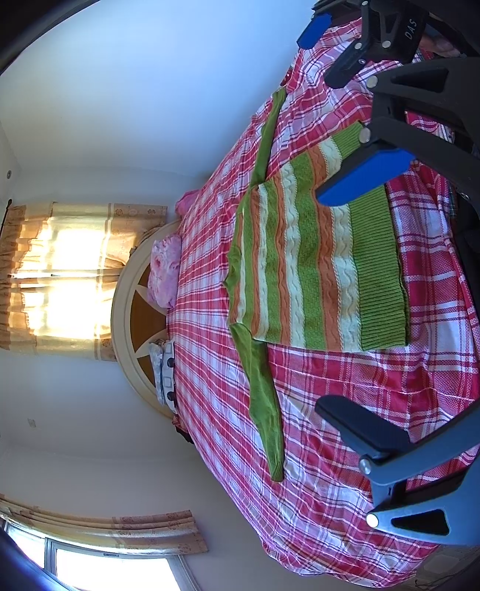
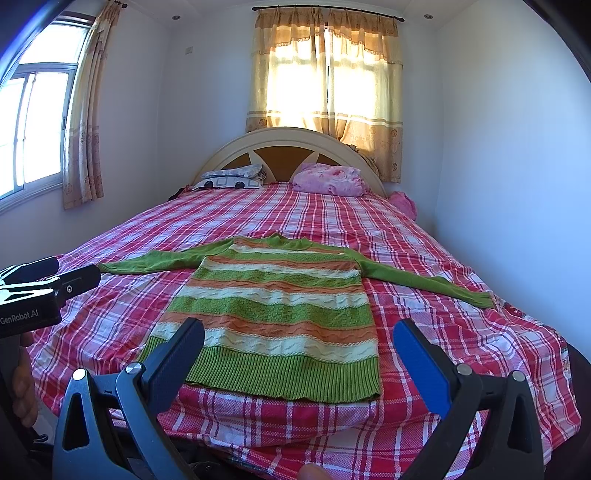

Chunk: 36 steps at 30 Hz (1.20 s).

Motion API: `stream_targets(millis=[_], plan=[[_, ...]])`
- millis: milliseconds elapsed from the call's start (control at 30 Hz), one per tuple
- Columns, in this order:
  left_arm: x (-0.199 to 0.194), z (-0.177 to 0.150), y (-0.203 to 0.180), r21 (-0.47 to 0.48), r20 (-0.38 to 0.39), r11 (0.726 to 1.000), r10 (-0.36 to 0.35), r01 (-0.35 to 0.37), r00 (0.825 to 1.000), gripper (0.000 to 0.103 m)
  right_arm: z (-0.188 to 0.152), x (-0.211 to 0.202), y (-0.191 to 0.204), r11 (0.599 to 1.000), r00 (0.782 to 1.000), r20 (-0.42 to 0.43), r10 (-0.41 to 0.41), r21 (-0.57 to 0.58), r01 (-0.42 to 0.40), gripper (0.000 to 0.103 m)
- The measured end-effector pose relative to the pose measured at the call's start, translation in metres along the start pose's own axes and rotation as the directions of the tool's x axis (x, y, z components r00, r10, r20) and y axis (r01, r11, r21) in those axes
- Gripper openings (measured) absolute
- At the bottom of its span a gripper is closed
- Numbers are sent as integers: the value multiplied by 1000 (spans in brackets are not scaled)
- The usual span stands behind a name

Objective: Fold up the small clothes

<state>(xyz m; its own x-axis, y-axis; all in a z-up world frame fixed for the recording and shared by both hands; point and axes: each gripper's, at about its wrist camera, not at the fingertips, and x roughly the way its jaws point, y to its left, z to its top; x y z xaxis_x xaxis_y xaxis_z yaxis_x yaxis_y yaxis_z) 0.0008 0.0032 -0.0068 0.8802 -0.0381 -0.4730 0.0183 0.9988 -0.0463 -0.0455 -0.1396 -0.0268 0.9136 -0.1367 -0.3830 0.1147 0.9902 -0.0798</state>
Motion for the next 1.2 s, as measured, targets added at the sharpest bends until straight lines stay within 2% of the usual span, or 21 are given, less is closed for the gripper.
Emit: stream_targets(millis=[833,1200], plan=[[8,-4,3,-5,-20,1000,-1,1,1000,103,-4,8,-3,1000,1000,-27,10,-3,-11,102],[43,-2,11,23,-71,1000,11,-9,997,103,-2,28,-19,1000,999,-41,19,3,-19,102]])
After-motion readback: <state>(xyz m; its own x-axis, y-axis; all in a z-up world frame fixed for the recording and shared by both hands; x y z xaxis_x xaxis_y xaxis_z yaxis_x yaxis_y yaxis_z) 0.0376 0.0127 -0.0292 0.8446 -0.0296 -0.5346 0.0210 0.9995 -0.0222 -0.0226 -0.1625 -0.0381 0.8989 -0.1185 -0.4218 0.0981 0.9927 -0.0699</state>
